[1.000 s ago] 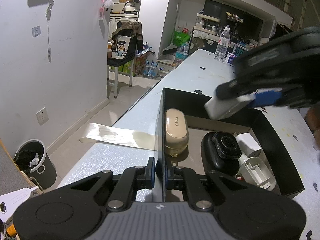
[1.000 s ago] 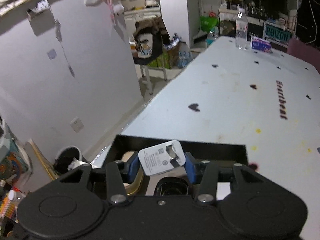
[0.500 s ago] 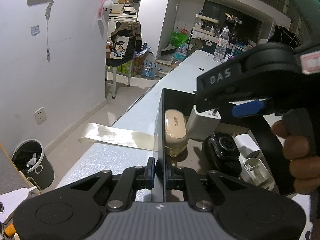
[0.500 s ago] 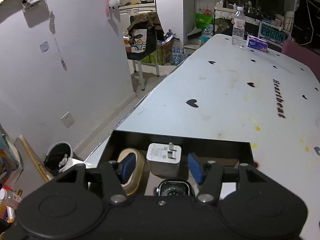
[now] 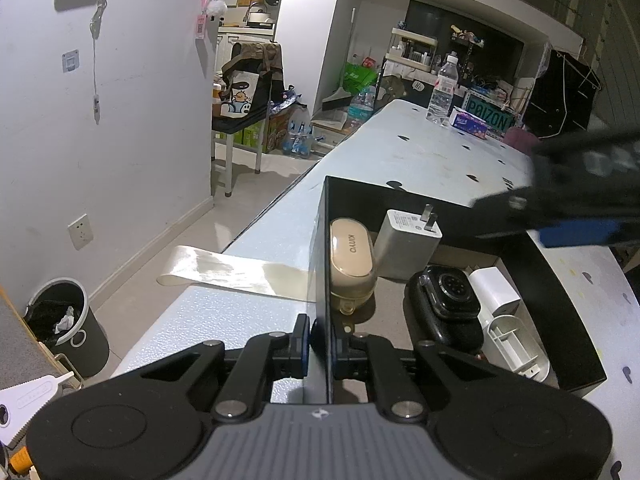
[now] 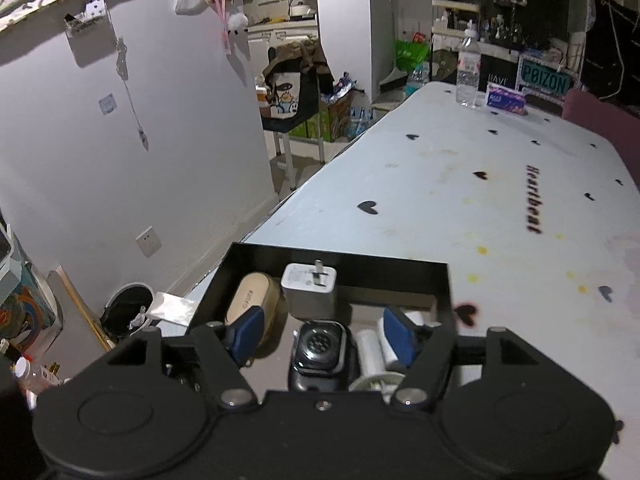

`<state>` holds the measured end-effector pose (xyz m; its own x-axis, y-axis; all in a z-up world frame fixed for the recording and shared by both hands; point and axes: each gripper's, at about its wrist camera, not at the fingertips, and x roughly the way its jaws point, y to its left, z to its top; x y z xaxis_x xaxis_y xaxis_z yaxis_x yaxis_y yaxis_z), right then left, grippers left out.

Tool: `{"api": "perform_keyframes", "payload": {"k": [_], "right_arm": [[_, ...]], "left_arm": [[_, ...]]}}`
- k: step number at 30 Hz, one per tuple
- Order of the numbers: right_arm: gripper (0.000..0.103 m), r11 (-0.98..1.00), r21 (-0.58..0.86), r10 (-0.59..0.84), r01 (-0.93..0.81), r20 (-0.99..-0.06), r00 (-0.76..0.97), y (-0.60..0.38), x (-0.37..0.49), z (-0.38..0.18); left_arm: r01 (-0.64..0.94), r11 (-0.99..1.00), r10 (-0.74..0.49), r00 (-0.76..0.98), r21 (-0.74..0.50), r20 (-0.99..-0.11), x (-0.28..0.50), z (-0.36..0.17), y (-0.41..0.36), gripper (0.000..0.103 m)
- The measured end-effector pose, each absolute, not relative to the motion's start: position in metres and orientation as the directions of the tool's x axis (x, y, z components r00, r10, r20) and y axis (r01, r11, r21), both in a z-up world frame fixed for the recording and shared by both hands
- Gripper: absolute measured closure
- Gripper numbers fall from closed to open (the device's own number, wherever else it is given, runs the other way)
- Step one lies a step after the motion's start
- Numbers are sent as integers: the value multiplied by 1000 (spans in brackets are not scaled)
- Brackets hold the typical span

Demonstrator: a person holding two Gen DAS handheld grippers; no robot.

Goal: Organize rigid objects

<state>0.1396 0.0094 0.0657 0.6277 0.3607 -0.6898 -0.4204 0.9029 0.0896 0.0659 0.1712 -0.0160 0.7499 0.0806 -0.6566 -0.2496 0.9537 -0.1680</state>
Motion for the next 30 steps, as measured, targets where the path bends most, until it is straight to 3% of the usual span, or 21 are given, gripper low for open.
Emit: {"api": "perform_keyframes", "payload": {"k": [15, 30], "right_arm": [[12, 923, 63, 337, -381, -611, 716, -43, 95, 71], [4, 937, 78, 321, -341, -578, 750, -74, 84, 61]], "left_arm": [[-251, 955, 87, 748, -158, -658, 65, -16, 175, 94], [-251, 956, 90, 747, -153, -659, 65, -17, 174, 95]]}}
